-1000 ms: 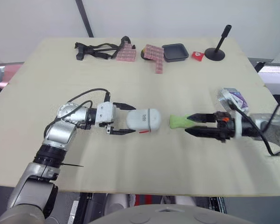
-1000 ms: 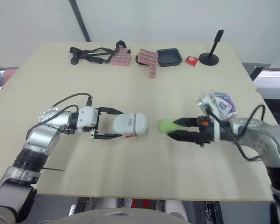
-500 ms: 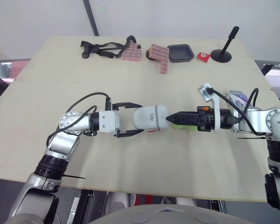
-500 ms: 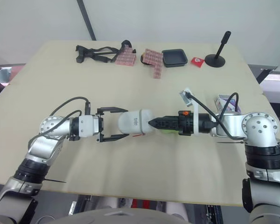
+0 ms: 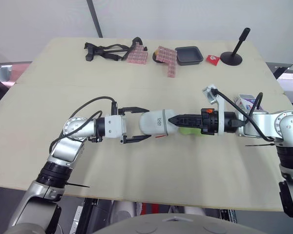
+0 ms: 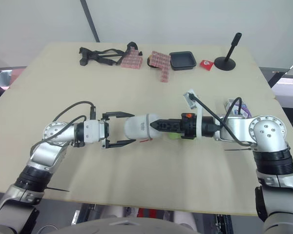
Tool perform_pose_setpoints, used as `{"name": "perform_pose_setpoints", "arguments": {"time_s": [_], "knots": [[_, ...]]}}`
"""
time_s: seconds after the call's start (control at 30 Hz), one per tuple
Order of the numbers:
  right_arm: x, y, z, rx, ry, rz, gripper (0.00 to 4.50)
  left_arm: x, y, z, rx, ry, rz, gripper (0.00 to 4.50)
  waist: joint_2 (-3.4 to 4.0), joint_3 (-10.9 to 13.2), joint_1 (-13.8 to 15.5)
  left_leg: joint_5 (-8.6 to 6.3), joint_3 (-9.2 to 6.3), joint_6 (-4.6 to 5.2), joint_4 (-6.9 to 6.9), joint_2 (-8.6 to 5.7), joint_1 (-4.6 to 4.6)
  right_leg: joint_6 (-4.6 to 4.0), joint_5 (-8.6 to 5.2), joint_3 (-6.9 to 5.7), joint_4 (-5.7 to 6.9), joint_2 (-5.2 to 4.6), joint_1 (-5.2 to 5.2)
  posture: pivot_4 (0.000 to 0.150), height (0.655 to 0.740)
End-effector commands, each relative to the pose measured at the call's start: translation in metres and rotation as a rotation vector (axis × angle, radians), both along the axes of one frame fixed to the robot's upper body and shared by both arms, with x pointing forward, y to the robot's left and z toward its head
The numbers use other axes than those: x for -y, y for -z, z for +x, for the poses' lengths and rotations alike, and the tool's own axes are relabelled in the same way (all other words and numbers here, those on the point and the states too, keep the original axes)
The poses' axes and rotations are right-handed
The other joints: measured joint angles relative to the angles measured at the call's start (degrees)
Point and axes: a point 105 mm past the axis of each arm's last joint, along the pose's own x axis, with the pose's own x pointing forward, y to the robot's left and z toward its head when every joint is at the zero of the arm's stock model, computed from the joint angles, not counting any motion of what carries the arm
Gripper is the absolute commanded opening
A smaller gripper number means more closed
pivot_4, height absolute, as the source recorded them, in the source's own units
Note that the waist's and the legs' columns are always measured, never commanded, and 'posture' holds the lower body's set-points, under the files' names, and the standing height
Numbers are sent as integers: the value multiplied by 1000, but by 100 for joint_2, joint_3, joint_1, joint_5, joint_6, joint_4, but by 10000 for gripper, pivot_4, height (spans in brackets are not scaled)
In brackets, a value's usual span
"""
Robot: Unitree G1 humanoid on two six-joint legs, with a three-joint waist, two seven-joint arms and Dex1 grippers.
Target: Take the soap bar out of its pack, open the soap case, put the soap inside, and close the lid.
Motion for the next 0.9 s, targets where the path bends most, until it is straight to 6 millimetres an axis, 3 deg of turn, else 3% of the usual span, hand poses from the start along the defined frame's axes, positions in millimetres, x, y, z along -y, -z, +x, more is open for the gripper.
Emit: {"name": "perform_pose_setpoints", "arguments": {"time_s": [0.03, 0.27, 0.53, 0.9], "knots": [[-2, -9, -2, 16, -10, 31, 45000, 4, -12, -3, 41, 18, -19, 34465, 0, 0, 0, 0, 0, 0, 0, 1, 0, 0, 0, 0, 0, 0, 1, 1500, 7400], [-4, -4, -3, -1, -10, 23, 45000, 7, -14, -4, 42, 21, -25, 34465, 0, 0, 2, 0, 0, -1, 0, 2, 0, 0, 0, 0, -2, 2, 3, 1500, 7400], [-2, -1, -2, -19, -2, 25, 20456, 10, -14, -5, 39, 19, -32, 34465, -1, 0, 1, -1, -1, -3, 0, 4, 0, 1, 0, 0, -7, 4, 7, 1500, 7400], [0, -3, -7, -24, -38, 55, 20425, 9, -12, -5, 27, 14, -28, 34465, -1, 0, 6, -2, 0, -4, -2, 5, -1, 1, 1, 2, -13, 7, 8, 1500, 7400]]}}
